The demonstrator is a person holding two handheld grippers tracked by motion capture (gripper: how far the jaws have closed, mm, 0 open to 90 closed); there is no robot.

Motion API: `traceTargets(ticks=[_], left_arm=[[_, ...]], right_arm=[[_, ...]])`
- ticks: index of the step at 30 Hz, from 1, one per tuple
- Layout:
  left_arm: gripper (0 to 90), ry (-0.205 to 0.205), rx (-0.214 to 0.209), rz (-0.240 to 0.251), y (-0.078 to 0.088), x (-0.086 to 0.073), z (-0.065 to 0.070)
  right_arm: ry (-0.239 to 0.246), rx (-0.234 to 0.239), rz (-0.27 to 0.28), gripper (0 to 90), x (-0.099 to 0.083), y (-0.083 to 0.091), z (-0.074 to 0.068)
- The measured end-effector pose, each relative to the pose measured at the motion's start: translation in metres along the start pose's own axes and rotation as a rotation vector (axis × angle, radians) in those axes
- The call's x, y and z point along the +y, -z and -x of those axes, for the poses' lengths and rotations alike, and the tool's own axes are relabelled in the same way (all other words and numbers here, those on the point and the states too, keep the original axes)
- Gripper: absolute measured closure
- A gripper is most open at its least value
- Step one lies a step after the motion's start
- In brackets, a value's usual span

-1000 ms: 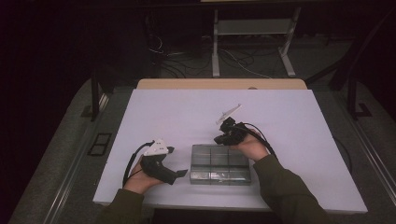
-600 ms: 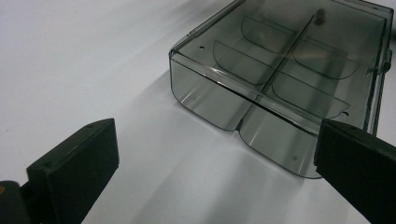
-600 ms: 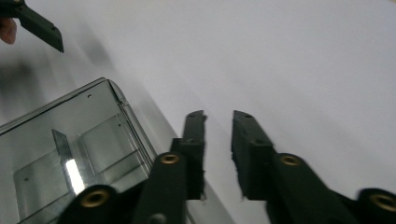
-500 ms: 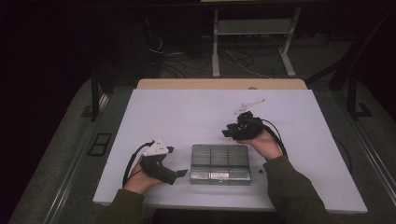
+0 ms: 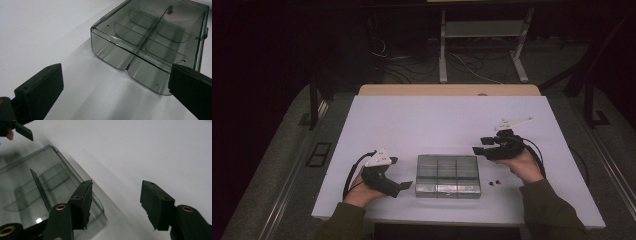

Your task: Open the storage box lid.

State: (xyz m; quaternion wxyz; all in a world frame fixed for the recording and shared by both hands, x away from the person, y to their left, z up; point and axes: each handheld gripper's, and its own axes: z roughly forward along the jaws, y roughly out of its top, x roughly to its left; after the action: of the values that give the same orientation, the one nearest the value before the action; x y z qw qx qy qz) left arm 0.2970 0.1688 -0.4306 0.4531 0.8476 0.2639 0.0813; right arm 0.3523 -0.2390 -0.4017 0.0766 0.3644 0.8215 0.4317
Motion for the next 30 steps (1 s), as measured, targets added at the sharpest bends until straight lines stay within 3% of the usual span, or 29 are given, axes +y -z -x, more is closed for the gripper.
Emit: traceTargets(ticks=[8, 20, 23, 30], left_arm=[[0.0, 0.003, 0.006, -0.018, 0.002, -0.001, -0.003], [0.0, 0.013, 0.01, -0.02, 0.006, -0.001, -0.003], [0.3, 0.024, 0.008, 0.0, 0.01, 0.0, -0.004], [7.3, 0.019, -0.007, -0.005, 0.015, -0.001, 0.0]], right_arm=[[-0.026, 0.004, 0.015, 39.5, -0.025, 0.022, 0.005], [0.006, -0.009, 0.034, 38.6, -0.055, 0.046, -0.004], [0.007, -0.009, 0.034, 38.6, -0.061, 0.05, -0.005], [0.011, -0.005, 0.038, 38.6, -0.074, 0.058, -0.013]])
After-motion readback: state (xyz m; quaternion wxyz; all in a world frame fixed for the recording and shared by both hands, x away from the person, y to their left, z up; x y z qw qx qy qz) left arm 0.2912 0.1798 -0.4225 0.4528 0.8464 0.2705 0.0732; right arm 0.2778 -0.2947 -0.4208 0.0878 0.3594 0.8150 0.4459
